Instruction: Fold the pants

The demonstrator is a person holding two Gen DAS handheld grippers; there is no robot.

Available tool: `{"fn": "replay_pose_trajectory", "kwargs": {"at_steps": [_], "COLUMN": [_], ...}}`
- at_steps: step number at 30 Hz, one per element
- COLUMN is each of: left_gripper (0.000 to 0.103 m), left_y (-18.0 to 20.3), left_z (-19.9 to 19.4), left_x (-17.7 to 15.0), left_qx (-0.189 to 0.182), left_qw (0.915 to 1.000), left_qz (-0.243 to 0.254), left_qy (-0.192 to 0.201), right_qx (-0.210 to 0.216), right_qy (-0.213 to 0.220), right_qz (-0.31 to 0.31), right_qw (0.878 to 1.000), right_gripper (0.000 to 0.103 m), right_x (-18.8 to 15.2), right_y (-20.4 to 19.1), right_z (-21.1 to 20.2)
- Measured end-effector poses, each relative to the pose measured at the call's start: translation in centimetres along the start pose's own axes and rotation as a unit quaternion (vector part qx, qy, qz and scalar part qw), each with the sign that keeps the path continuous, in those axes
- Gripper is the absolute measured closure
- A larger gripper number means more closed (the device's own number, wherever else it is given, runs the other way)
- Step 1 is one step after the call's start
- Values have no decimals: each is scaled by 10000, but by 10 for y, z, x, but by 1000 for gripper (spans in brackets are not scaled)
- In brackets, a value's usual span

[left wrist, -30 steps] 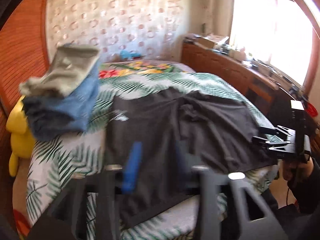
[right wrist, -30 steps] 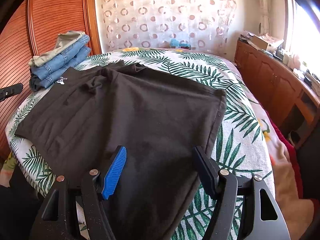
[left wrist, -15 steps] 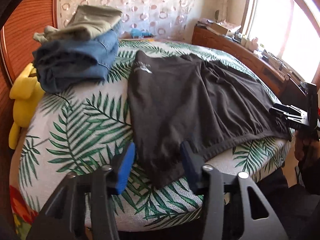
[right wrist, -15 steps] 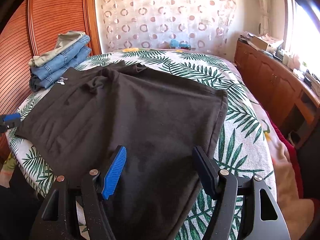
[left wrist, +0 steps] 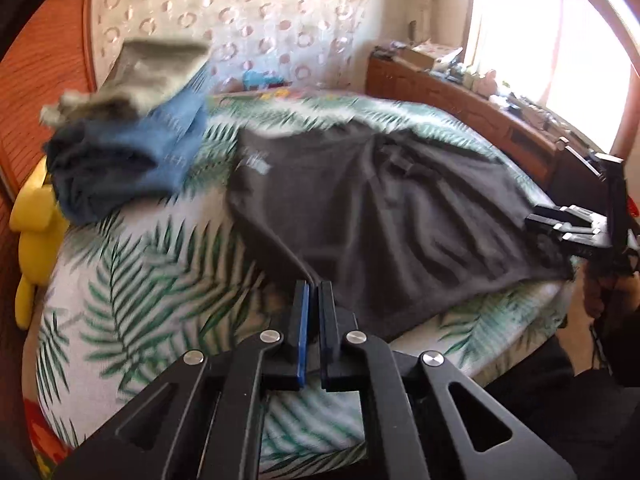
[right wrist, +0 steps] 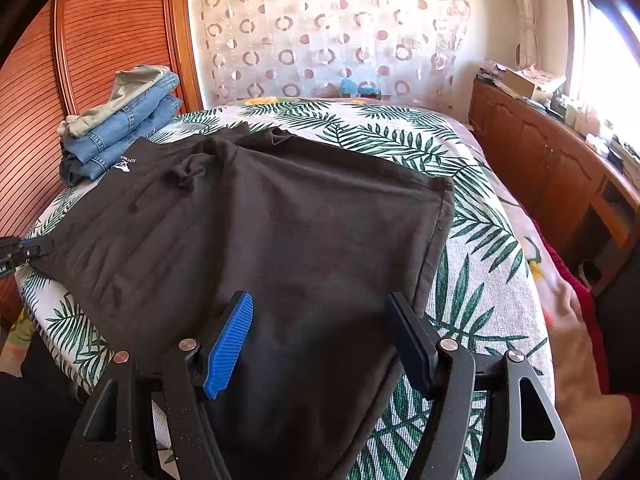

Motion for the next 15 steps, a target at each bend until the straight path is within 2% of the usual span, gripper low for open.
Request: {"fn": "replay_pose_trajectory", "kwargs": {"at_steps": [11,15], "left_gripper": [98,98], "left_y": [77,94], "left_z": [14,22], "left_x": [72,93], "left_qx": [-708,-935], "left_qw": [9941,9911], "left_qz": [771,876], "left_qy": [292,356], "right_qx": [67,74], "right_qy": [154,190], "right_qz": [164,237], "right_qw": [9997,9995], "right_gripper": [33,33], "right_x": [-2,-5], "right_y": [8,13], "right_z": [-13,-17]}}
Point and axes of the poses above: each gripper's, at about its wrist camera, not at the fingertips, and z roughly the way its jaws point, y to its right, x to its top, the point moved 1 cm from there along z, roughly the way its jaws point, and after that the axes turned 13 degrees about -x, right-handed, at the moved point
